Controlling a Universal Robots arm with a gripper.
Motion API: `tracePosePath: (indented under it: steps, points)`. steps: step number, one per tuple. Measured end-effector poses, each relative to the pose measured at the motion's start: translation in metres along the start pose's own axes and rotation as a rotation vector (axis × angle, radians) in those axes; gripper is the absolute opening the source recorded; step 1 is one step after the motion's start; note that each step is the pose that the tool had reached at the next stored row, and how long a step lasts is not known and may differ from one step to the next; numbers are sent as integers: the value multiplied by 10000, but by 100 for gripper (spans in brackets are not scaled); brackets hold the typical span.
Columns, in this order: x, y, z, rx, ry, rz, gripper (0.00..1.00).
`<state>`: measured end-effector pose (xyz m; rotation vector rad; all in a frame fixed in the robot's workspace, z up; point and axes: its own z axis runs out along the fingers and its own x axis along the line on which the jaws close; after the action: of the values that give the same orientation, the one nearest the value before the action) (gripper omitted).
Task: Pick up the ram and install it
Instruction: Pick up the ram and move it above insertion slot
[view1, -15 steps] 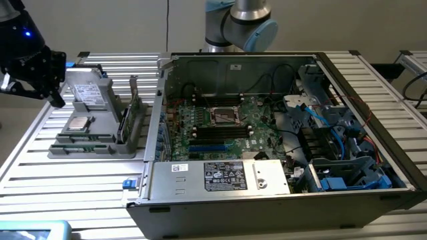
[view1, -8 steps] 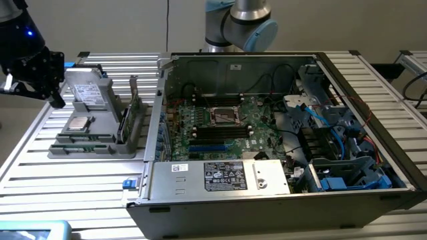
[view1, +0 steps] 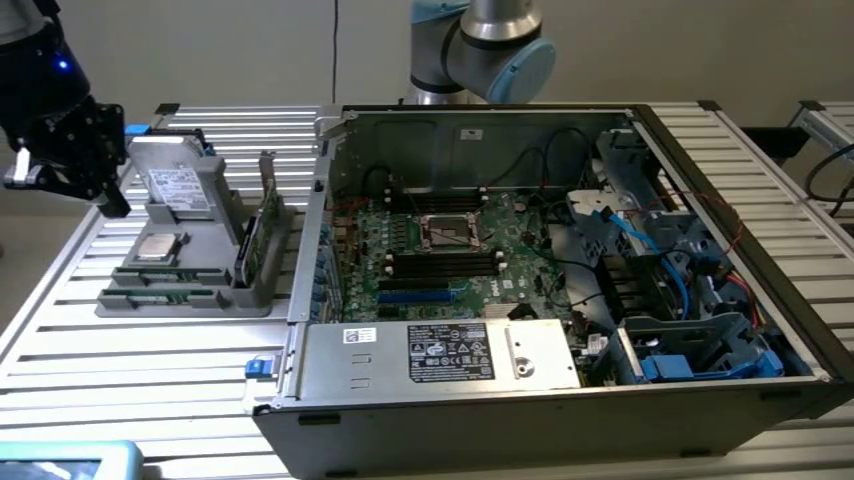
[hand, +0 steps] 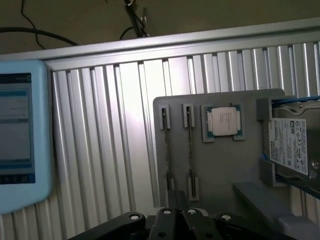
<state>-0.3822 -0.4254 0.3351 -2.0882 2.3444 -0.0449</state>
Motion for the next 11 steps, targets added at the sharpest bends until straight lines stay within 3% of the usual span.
tracePosePath:
  steps: [6, 11]
  points:
    - [-1, 0, 0, 25, 110, -626, 11]
    - [-2, 0, 1, 24, 117, -835, 11]
